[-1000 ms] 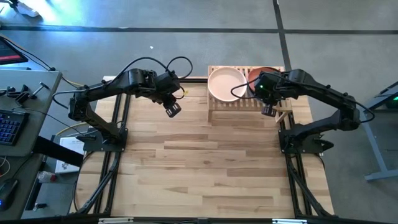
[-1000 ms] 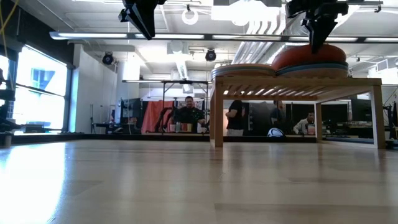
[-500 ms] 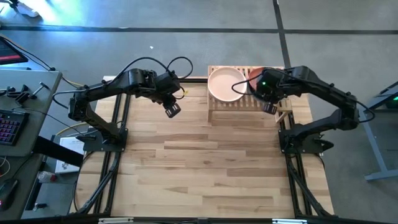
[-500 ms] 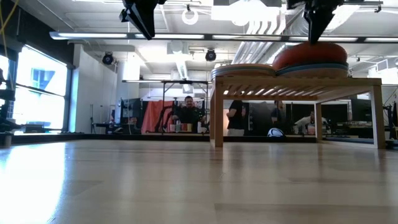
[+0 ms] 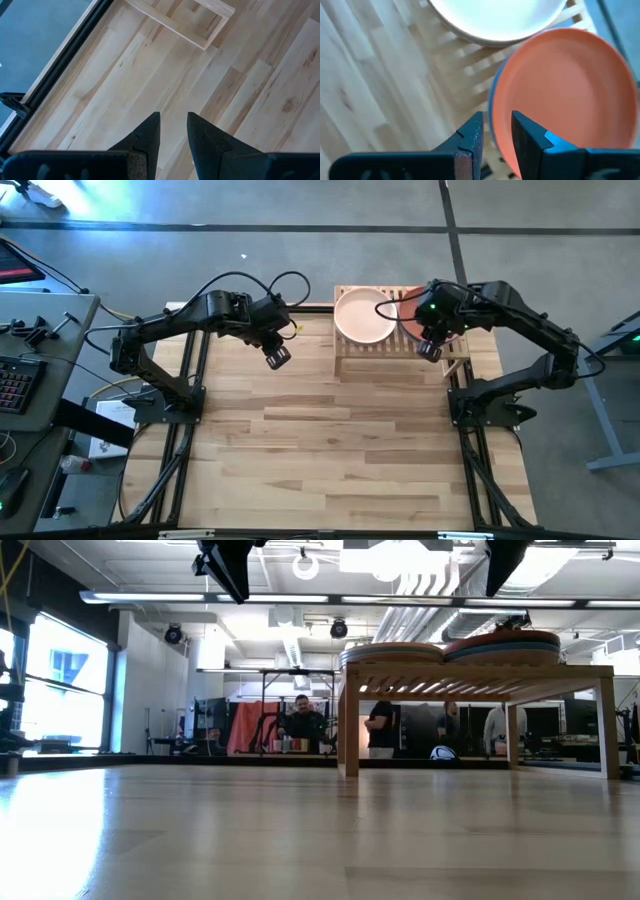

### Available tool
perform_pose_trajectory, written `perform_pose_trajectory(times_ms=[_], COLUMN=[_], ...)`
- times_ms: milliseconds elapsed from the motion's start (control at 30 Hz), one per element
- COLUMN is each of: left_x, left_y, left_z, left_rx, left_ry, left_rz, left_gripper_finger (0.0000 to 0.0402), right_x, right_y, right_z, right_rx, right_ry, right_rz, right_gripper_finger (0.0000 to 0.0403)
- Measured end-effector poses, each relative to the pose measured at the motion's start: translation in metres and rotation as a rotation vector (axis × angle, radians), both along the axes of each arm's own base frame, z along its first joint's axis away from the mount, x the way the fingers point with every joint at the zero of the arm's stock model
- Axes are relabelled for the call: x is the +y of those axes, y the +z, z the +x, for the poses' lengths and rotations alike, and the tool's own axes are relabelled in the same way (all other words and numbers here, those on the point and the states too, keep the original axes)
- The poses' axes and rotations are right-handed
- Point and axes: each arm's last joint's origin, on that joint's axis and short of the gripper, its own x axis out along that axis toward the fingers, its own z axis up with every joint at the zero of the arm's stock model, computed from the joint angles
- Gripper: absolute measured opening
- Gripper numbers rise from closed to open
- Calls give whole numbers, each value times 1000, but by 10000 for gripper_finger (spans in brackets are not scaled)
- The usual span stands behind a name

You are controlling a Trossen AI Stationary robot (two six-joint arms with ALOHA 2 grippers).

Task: Place and stack plates onto a shelf
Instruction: Return to Home Position

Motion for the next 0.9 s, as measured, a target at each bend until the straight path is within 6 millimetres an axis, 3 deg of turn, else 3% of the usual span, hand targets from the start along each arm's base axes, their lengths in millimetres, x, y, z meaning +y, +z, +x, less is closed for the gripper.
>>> perform_pose_trajectory(times_ms=[233,533,733,900], left_x=[0,-4,-19,-29], left_y=[0,-5,-24,-45], left_z=[-1,-2,-13,-30], left_rx=[6,50,154,169], left_ry=[0,-20,-52,-41], left_rz=[-2,-9,-35,-48], left_gripper_finger=[87,87,87,87], right_x=[2,8,22,34], right_y=[1,0,0,-15], right_z=[4,5,3,-7], right_rx=[-117,-175,-114,-211], right_ry=[-134,-161,-76,-29], right_rz=[144,337,260,215], right_gripper_finger=[75,75,75,75])
